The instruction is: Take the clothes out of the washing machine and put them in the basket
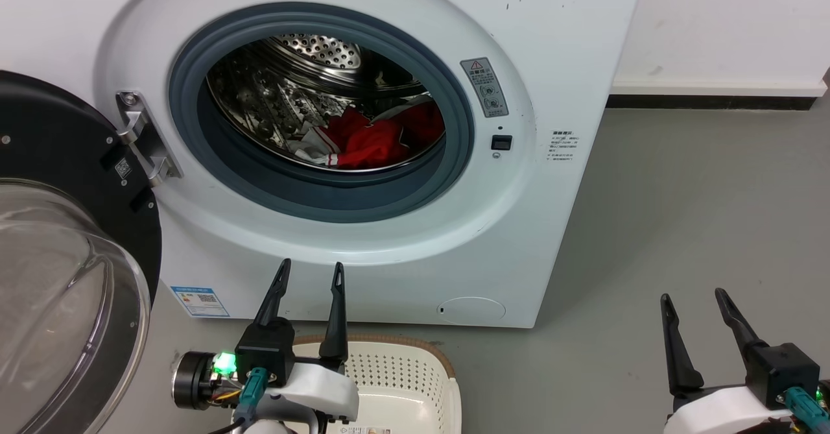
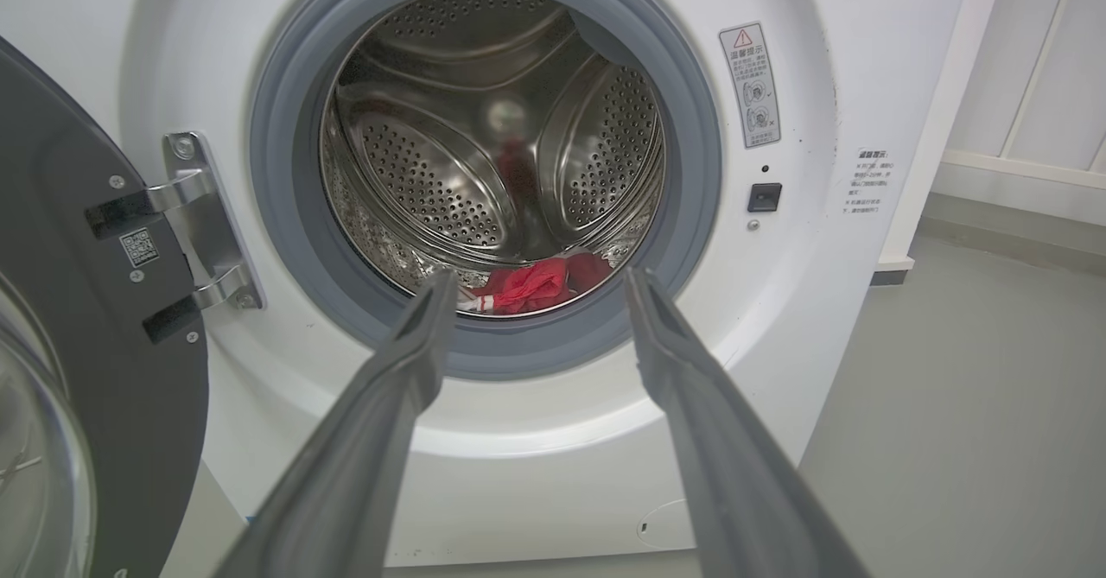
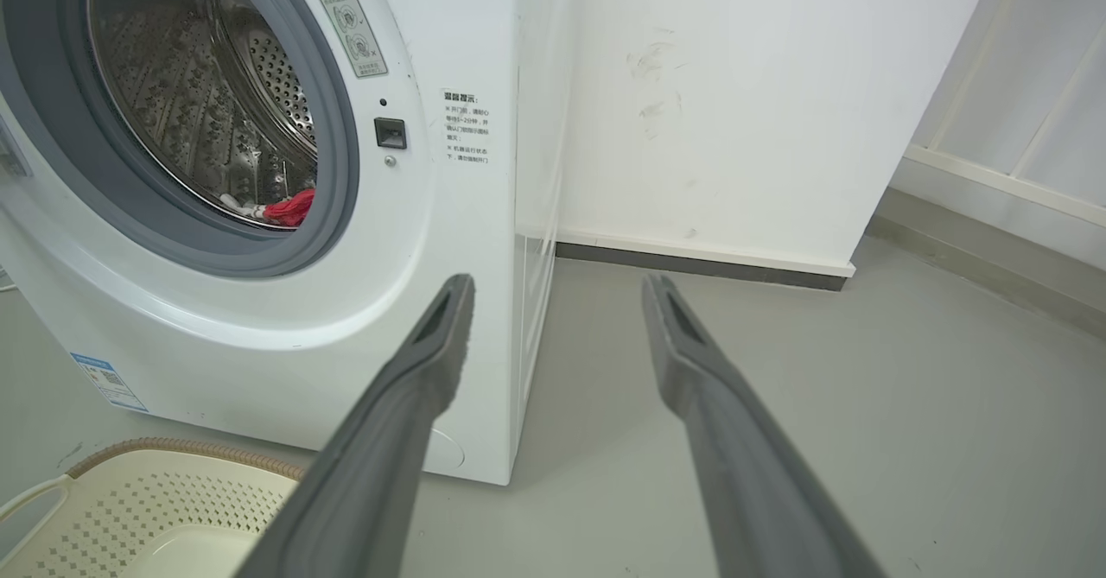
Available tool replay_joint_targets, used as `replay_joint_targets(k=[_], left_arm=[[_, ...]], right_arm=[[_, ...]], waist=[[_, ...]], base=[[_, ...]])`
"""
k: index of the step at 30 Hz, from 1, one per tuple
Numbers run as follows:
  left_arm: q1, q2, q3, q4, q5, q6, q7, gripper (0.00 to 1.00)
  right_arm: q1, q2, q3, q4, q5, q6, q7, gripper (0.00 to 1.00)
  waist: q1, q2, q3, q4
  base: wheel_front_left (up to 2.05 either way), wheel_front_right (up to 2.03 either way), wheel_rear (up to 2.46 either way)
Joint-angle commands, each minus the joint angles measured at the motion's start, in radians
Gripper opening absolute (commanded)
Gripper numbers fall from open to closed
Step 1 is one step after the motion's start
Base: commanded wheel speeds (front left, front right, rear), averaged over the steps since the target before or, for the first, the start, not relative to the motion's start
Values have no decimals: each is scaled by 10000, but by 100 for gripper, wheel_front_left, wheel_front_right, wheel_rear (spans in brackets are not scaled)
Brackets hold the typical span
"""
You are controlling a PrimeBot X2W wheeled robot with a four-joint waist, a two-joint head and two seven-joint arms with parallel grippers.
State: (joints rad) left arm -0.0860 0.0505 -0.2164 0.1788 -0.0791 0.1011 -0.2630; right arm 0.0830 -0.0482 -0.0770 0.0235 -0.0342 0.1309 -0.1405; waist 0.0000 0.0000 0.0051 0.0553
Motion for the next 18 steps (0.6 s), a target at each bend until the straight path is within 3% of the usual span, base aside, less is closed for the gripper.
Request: replay_joint_targets(k=[1, 7, 18], left_arm=[[-58, -2, -7, 25, -32, 71, -27, 100], [-506, -3, -56, 186, -119, 153, -27, 100], [-2511, -3, -42, 1181, -464, 495, -26, 100]], right_arm=[[-70, -37, 7, 12, 68, -3, -74, 100], [-194, -35, 85, -143, 103, -3, -34, 100], [-859, -34, 360, -612, 170, -4, -42, 100]], waist=[[0, 0, 6, 8], [0, 0, 477, 19], [0, 0, 2471, -368]], base=[[0, 0, 0], [0, 0, 0], [0, 0, 0]])
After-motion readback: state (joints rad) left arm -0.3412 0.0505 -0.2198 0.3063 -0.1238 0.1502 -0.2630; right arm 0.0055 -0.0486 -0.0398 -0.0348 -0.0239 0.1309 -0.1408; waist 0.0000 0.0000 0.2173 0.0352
